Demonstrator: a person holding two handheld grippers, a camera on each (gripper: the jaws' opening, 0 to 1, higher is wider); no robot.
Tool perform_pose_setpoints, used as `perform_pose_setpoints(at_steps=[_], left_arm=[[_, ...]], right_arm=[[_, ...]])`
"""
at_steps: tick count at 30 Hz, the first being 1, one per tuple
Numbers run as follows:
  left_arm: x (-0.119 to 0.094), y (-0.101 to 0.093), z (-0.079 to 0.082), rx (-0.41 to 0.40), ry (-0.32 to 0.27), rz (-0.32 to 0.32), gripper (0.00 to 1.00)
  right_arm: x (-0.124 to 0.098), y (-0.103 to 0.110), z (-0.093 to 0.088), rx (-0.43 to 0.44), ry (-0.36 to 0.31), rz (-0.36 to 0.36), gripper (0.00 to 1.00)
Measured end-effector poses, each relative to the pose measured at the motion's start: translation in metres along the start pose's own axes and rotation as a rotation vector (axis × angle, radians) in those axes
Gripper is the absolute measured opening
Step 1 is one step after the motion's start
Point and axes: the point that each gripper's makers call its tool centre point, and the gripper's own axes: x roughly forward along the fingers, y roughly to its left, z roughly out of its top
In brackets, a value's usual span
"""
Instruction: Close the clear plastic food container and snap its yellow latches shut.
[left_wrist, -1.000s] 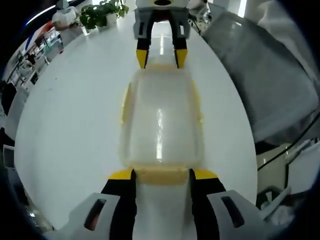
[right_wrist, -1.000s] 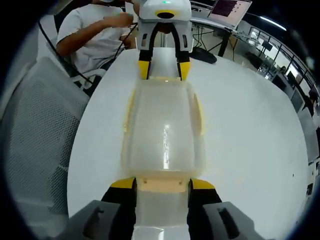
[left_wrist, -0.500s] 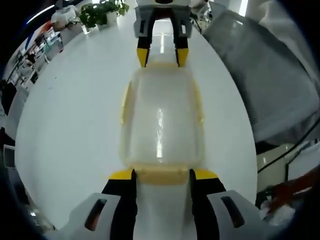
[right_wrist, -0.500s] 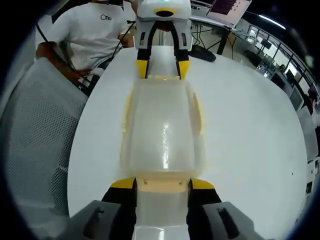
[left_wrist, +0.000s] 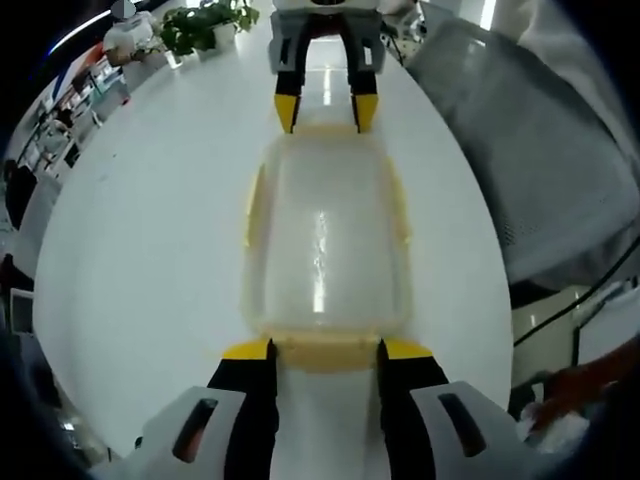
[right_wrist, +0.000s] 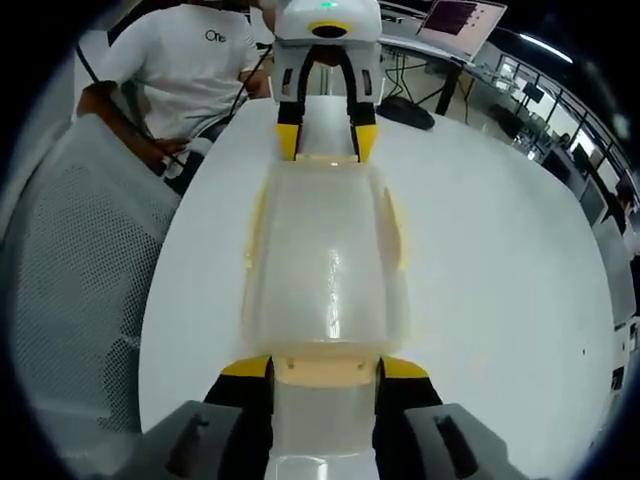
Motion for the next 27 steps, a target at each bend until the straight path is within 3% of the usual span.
perform_pose_setpoints(at_steps=[27], left_arm=[[-0.046,-0.01,0.039,-0.006,0.004,0.018,0.37]], right_arm=[[-0.056,0.01,0.01,-0.015,-0.06,-0.012,0.37]])
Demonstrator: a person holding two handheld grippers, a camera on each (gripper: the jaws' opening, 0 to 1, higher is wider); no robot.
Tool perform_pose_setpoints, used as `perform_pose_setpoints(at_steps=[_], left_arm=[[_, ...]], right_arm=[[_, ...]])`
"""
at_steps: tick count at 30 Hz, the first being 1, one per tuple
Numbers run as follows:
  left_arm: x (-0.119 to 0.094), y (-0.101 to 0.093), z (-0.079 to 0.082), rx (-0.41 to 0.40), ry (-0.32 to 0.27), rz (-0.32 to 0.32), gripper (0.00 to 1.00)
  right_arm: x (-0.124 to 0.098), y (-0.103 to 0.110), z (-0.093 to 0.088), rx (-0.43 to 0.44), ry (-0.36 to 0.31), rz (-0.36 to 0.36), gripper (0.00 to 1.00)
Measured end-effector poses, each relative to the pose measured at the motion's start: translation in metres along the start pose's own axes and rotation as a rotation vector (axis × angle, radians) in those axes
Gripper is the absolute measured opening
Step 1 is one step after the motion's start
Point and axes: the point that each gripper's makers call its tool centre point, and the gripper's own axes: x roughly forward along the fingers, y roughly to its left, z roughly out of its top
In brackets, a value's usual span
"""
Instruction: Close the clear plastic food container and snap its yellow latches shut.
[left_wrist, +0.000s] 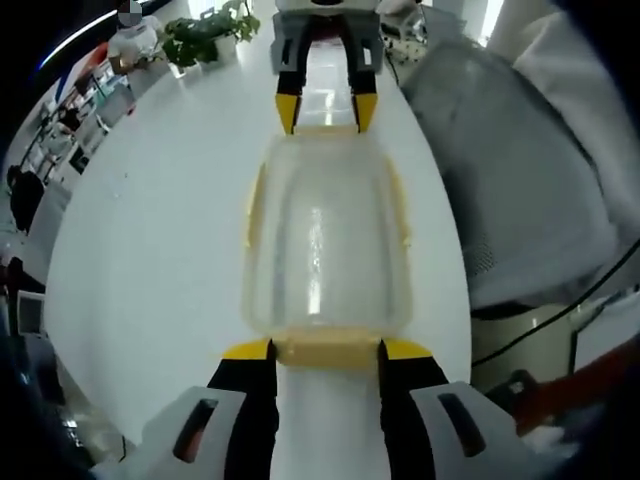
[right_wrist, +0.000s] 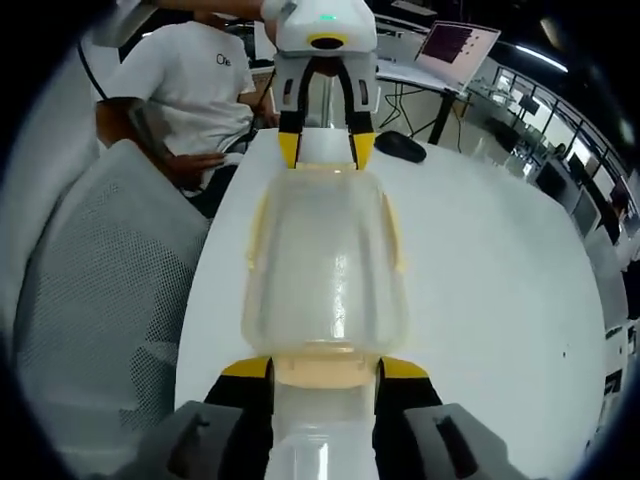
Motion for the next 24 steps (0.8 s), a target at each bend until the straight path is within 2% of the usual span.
perform_pose_setpoints(at_steps=[14,24], left_arm=[[-0.015,-0.004,0.026,-0.004,0.004,0.022,0.37],[-0.019,-0.005,0.048,0.007,0.019,0.044,0.37]], right_arm=[[-0.034,0.003,-0.001,-0.008,-0.015,0.001,0.37],[-0.054,0.006,-0.011,-0.014,-0.021,-0.018,0.37]])
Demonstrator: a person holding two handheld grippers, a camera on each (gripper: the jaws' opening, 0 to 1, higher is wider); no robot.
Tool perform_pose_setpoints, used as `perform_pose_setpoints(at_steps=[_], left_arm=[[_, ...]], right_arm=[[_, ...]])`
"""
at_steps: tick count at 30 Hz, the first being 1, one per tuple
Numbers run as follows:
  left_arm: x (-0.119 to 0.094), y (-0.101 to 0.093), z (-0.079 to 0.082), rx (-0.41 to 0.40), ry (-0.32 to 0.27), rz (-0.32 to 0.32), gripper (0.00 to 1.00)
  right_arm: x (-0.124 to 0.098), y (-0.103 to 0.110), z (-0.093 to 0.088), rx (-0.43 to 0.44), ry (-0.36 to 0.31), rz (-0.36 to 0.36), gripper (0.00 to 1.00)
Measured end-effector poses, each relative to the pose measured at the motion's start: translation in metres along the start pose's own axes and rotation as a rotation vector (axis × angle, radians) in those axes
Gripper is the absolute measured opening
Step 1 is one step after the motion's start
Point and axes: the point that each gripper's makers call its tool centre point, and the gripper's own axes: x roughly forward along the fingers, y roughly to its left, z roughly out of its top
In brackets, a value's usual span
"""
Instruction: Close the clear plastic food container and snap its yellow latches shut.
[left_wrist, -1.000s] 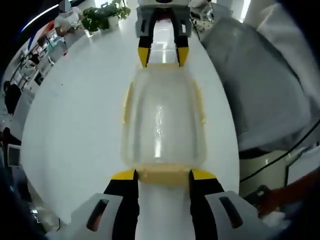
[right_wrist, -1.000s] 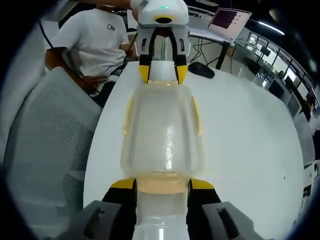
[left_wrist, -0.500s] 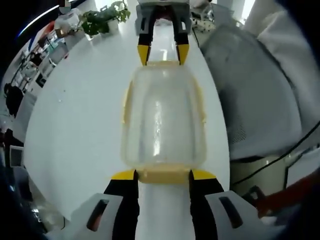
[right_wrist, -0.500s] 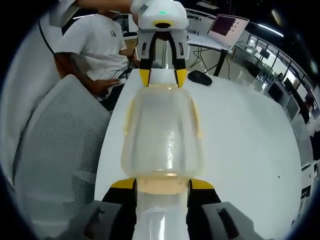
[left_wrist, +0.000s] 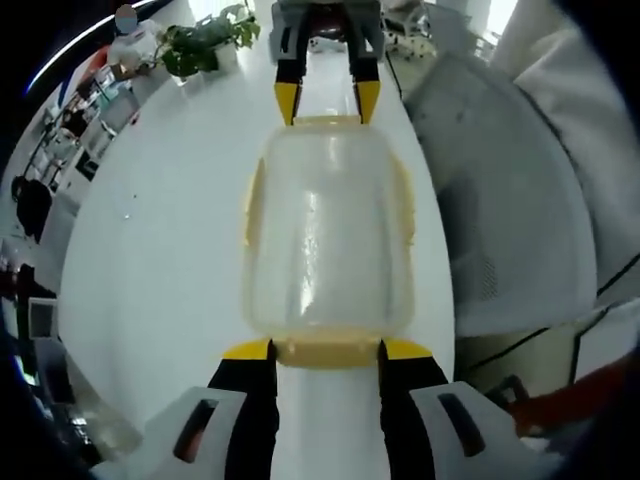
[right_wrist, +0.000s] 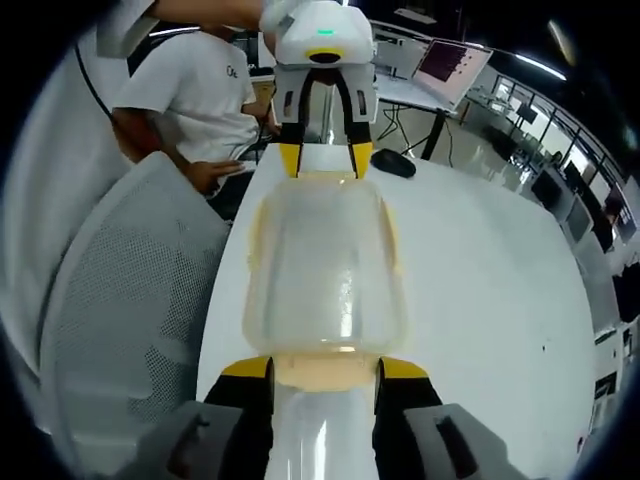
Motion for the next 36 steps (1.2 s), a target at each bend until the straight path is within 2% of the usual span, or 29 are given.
perform_pose_setpoints(at_steps=[11,17,23,36], left_arm=[[0.003,0.001,0.027,0.007,0.013,0.013,0.36],[0.007,0.004,0.043,0.007,0.022,0.015,0.36],[0.013,0.006,0.065,0.02,0.016,0.016,0.36],[0.029,0.01,0.096,0.03,0.017,0.006,0.36]], right_arm=[[-0.021,-0.001,-0.02,-0.013,0.006,-0.018,0.37],[-0.034,-0.003,-0.03,-0.021,-0.012,-0.041,0.37],[-0.045,-0.005,-0.048,-0.02,-0.001,-0.049,0.37],[-0.061,-0.007,-0.079,0.012,0.006,-0.041,0.37]])
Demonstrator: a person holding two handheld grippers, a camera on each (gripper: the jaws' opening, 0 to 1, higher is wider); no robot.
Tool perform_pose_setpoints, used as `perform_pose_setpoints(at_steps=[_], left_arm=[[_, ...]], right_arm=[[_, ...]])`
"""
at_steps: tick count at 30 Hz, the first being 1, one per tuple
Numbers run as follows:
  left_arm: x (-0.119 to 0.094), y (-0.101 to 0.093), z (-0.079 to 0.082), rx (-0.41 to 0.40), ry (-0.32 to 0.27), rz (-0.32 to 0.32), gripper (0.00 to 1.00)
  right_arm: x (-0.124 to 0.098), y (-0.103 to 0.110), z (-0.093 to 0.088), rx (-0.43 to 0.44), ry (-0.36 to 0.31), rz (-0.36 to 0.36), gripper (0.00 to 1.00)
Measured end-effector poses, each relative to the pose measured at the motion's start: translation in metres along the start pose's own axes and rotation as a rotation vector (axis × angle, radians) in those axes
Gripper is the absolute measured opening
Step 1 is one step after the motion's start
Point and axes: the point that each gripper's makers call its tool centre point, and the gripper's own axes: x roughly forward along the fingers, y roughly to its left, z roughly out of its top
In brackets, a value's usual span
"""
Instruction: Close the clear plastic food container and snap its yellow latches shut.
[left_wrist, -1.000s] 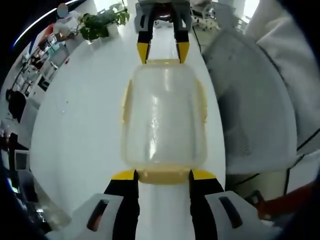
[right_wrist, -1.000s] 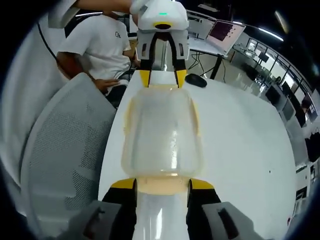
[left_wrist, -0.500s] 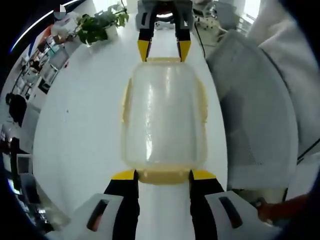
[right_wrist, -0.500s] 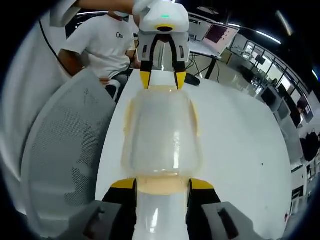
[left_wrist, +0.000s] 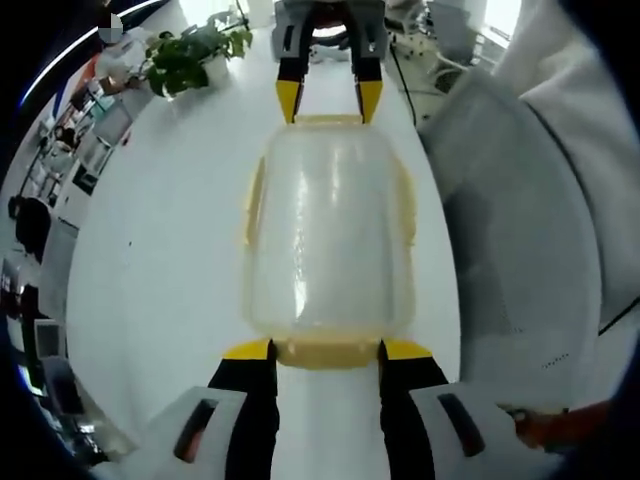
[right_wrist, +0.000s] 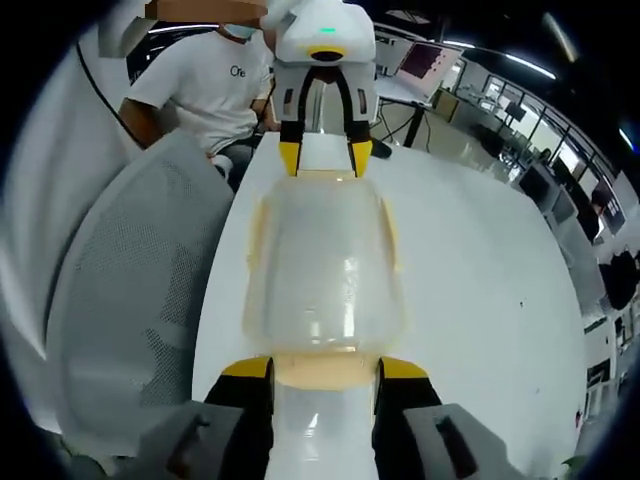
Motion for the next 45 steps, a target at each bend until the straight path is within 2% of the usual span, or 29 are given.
perform_pose_setpoints(at_steps=[30,45], left_arm=[[0.044,0.006,0.053,-0.025,0.017,-0.008,0.36],[0.061,0.007,0.067,-0.031,0.019,-0.012,0.37]], right_arm=[[-0.016,-0.011,-0.067,-0.012,0.03,0.023,0.37],[-0.017,-0.014,-0.089,-0.026,0.046,0.023,0.37]])
